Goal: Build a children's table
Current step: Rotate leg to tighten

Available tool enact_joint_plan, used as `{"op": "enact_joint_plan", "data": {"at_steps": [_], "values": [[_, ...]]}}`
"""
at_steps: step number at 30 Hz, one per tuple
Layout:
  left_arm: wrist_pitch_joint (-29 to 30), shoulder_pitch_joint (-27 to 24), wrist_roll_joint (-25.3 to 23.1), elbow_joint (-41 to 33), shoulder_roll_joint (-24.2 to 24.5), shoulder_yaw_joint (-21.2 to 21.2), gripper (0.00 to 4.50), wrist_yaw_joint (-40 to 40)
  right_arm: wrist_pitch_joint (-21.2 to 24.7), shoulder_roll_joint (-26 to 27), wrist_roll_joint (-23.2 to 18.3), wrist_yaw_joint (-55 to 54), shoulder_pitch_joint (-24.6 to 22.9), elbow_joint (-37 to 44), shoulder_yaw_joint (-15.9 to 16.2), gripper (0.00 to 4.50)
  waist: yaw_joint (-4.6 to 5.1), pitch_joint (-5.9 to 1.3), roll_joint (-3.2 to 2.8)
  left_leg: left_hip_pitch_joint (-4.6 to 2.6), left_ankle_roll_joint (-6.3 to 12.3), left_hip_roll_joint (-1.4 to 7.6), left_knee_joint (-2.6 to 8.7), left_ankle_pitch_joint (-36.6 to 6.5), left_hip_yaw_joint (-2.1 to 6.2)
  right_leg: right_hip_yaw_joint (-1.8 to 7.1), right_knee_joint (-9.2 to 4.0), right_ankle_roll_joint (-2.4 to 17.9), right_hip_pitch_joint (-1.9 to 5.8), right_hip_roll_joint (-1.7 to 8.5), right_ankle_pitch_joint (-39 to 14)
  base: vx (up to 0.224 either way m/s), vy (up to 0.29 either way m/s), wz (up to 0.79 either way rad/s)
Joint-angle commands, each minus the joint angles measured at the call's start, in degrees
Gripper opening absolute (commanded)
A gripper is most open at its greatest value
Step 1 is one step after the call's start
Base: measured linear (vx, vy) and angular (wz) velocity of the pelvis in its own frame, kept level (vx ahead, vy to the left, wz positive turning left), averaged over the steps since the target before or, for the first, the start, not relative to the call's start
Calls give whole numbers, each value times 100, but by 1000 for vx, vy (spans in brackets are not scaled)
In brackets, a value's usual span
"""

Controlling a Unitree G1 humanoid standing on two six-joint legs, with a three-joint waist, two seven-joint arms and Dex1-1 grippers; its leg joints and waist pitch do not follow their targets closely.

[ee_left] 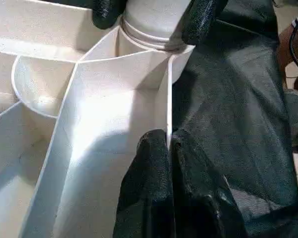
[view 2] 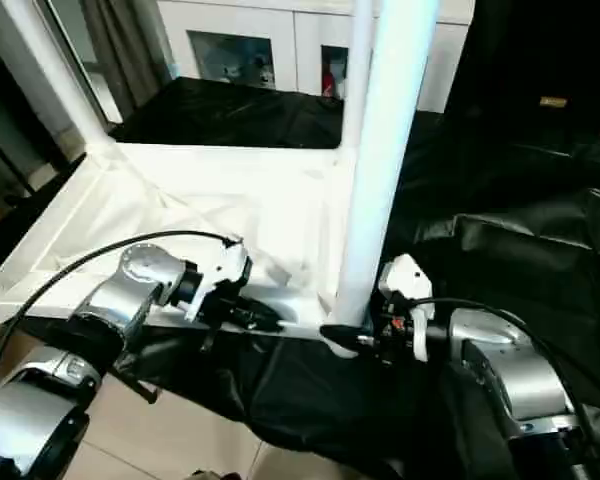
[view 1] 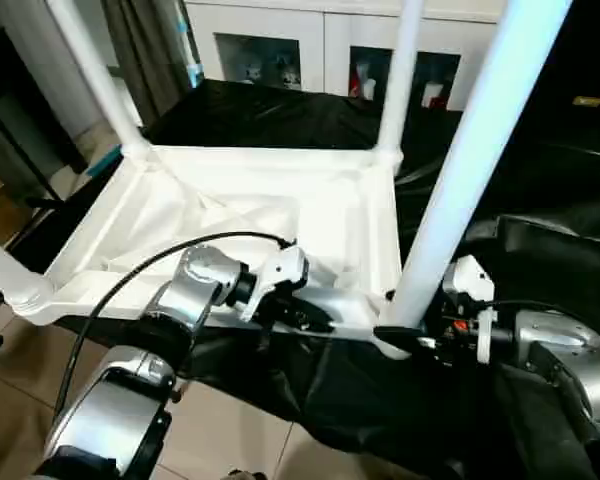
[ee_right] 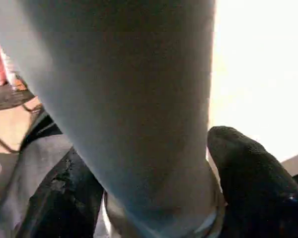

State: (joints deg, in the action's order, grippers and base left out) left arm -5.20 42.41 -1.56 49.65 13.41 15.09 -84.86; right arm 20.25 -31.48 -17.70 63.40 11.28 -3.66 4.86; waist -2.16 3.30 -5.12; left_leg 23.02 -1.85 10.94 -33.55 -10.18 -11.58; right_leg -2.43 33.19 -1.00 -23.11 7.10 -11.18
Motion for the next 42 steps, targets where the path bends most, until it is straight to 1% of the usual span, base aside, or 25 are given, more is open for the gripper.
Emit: {"op": "enact_joint_plan", "data": {"at_steps": [1,3,9,13,14,15,17,18,19,20,21,22,24,27,28,31,33,35,36,37,38,39,40,41,42], "values": [[29,-44,114,-188,4,105,0,-298,103,-19,8,31,-58,-70,86,295,-7,-311,115,-166,754,216,389,-975,55,73,-263,1758,270,93,-270,0,0,0],[44,-55,129,-221,-2,104,0,-259,110,4,1,34,-76,-43,118,269,-4,-323,125,-162,707,212,388,-953,57,79,-256,1740,277,100,-192,0,0,0],[-29,-16,17,-83,-187,24,0,329,202,254,42,-407,-158,-65,72,259,-4,-336,125,-142,821,188,351,-740,46,74,-235,1739,269,98,101,0,0,0],[10,190,-42,220,-591,-138,0,1356,139,860,469,-1766,-24,-658,-119,259,37,-295,127,-168,518,177,414,-1245,52,74,-339,1584,240,103,-789,0,0,0],[10,190,-42,220,-591,-138,0,1356,139,860,469,-1766,-24,-658,-119,259,62,-286,133,-157,417,172,439,-1338,70,74,-360,1486,243,108,-1035,0,0,0],[3,258,-83,318,-753,-158,0,1726,157,1144,563,-2336,68,-892,-244,258,90,-269,112,-151,336,167,459,-1480,74,75,-388,1403,230,107,-1258,0,0,0],[28,333,-126,430,-950,-188,0,2159,207,1473,604,-2924,150,-1061,-381,258,145,-228,132,-194,113,146,500,-1934,83,74,-468,1181,186,101,-1948,0,0,0],[72,382,-137,495,-1092,-220,0,2451,239,1682,619,-3275,191,-1137,-458,258,156,-227,131,-213,54,141,502,-2015,87,82,-484,1128,170,107,-2109,0,0,0],[72,382,-137,495,-1092,-220,0,2451,239,1682,619,-3275,191,-1137,-458,258,165,-224,135,-218,12,146,513,-2072,104,86,-499,1076,172,117,-2236,0,0,0],[139,463,-139,603,-1355,-276,0,2933,195,2052,648,-3753,240,-1229,-514,258,189,-225,117,-208,-19,142,523,-2118,113,83,-512,1004,177,107,-2292,0,0,0],[141,471,-141,617,-1384,-279,0,2969,184,2099,658,-3798,245,-1237,-511,258,196,-208,108,-237,-33,139,530,-2223,103,89,-544,954,127,97,-2384,0,0,0],[141,490,-148,652,-1463,-283,0,3056,153,2231,687,-3910,257,-1253,-496,258,201,-201,131,-244,-46,132,533,-2299,111,81,-560,918,128,95,-2498,0,0,0],[90,483,-165,657,-1560,-247,0,3059,-42,2456,799,-3954,260,-1210,-321,258,218,-189,123,-257,-47,119,554,-2465,134,83,-615,741,121,114,-2896,0,0,0],[18,456,-173,636,-1521,-221,0,2883,-143,2530,645,-3736,283,-1161,-318,258,219,-213,119,-234,0,127,572,-2351,148,92,-600,733,150,109,-2676,0,0,0],[-36,426,-164,605,-1464,-199,0,2738,-145,2534,550,-3650,295,-1096,-353,314,221,-226,111,-199,47,135,582,-2214,150,92,-570,810,181,108,-2386,0,0,0],[-144,326,-79,455,-1326,-137,0,2260,-193,2428,439,-3399,321,-986,-344,334,215,-247,106,-187,126,141,570,-2061,133,95,-536,949,197,105,-1974,0,0,0],[-159,245,-2,326,-1206,-88,0,1856,-227,2279,433,-3127,332,-900,-277,348,221,-259,93,-157,188,144,565,-1894,135,90,-493,1068,236,112,-1660,0,0,0],[-162,191,31,223,-1058,-39,0,1513,-179,1999,410,-2673,288,-739,-131,348,203,-284,102,-182,374,149,515,-1618,96,101,-475,1238,234,119,-1302,0,0,0],[-172,169,19,177,-924,0,0,1291,-140,1717,383,-2257,214,-589,-1,348,203,-284,102,-182,374,149,515,-1618,96,101,-475,1238,234,119,-1302,0,0,0],[-185,152,3,145,-805,31,0,1107,-107,1468,354,-1901,143,-456,108,348,165,-313,114,-164,471,154,484,-1380,98,98,-438,1289,289,116,-1035,56,-15,5],[-185,152,3,145,-805,31,0,1107,-107,1468,354,-1901,143,-456,108,348,117,-322,85,-178,615,177,448,-1132,77,101,-388,1394,277,108,-586,56,-15,5],[-187,147,1,138,-760,37,0,1040,-94,1376,334,-1775,111,-407,136,348,131,-332,72,-147,677,172,434,-963,75,88,-343,1460,291,107,-335,61,-11,-1],[-158,131,9,111,-582,68,0,714,-79,1011,237,-1282,-12,-256,187,348,98,-394,94,-145,843,164,364,-491,74,58,-253,1607,318,91,392,60,1,-5],[-158,131,9,111,-582,68,0,714,-79,1011,237,-1282,-12,-256,187,348,73,-409,92,-126,987,161,321,-273,77,57,-195,1691,333,91,794,60,1,-5],[-119,93,19,45,-446,104,0,441,-158,807,235,-1011,-74,-218,174,348,56,-418,76,-139,1057,158,301,-188,65,59,-185,1729,315,90,940,60,9,0]]}}
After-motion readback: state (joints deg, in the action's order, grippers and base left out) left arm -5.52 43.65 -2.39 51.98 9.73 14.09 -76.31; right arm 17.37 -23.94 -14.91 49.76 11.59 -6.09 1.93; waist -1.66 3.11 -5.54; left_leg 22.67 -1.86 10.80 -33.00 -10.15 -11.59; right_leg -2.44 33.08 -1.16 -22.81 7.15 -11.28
